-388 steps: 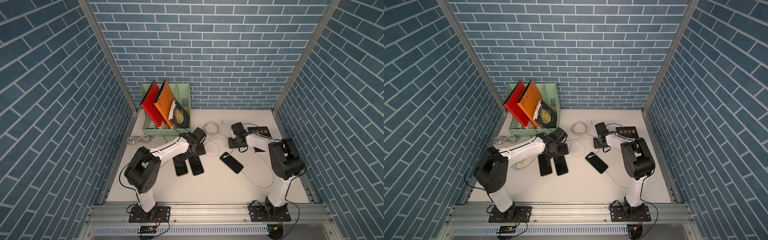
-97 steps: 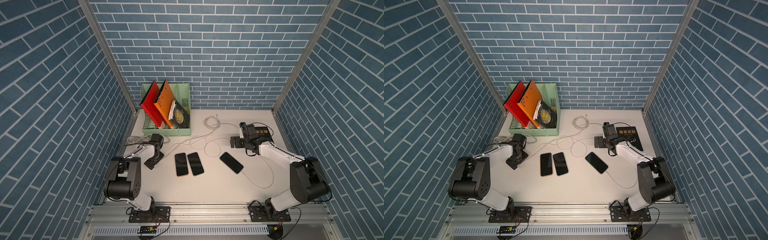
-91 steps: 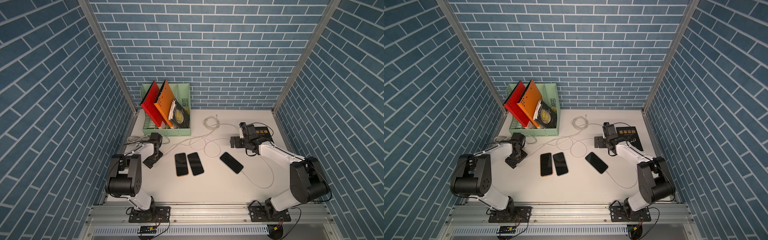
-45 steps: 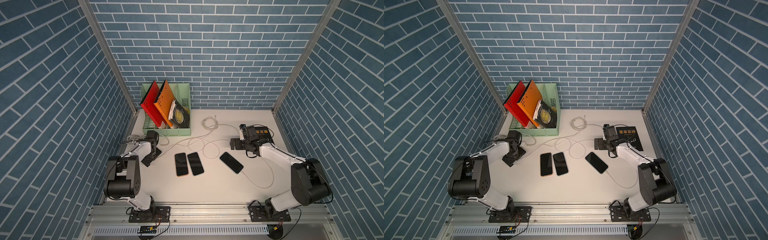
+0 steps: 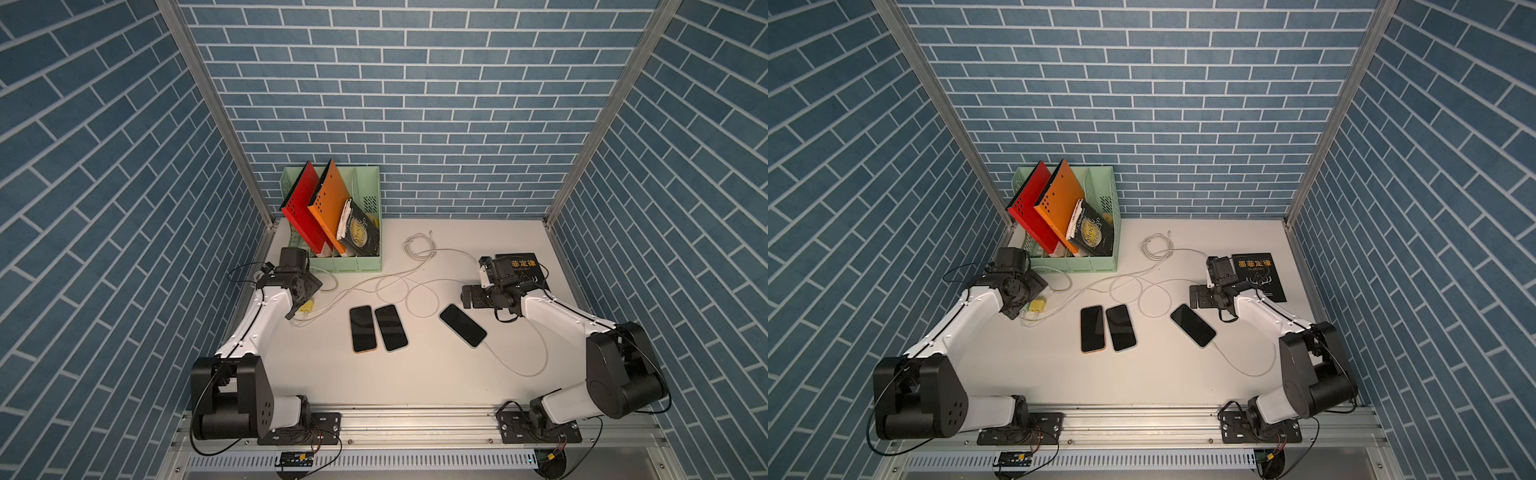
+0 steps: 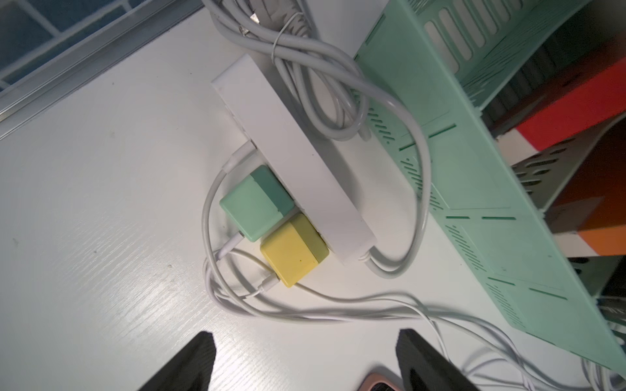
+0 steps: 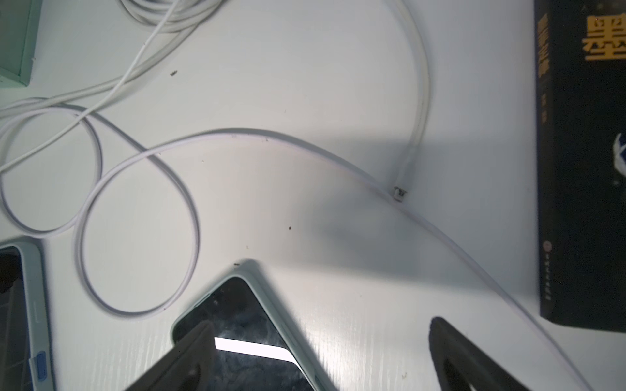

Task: Unplug the charging cable from the phone
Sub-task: Adjust the charging cable at the center of the board, then pick up the phone at the center of the board.

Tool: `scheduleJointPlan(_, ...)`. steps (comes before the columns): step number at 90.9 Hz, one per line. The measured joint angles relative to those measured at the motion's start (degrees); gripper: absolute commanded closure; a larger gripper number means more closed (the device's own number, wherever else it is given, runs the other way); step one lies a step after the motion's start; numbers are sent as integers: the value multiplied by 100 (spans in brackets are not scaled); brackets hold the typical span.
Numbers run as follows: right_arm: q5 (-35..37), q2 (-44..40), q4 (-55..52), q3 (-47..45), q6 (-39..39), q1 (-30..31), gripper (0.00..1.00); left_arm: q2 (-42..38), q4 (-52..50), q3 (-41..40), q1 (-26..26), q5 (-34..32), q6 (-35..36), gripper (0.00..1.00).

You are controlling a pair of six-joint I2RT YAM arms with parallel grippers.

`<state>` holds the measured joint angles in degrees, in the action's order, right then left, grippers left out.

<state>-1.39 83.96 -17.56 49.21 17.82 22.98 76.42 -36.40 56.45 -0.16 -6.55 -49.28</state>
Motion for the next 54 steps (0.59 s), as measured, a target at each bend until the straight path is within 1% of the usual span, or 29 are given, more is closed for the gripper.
scheduleJointPlan(8,-79,-61,-42,-225,66,0,1,-203,-11,-2,-286,72,-28,8)
scheduleJointPlan(15,-140,-63,-48,-439,184,-7,1,-367,0,-17,-715,164,-133,7)
scheduleJointPlan(24,-269,-125,-26,-763,317,-61,1,-474,90,-59,-1421,199,-374,7)
scheduleJointPlan(36,-479,-328,7,-1064,450,-127,1,-389,181,-107,-2339,216,-752,7)
scheduleJointPlan(44,-632,-398,87,-1121,492,-142,0,-280,221,-109,-2708,186,-975,7)
scheduleJointPlan(54,-852,-479,317,-1263,557,-144,1,-232,284,-109,-2959,157,-1145,7)
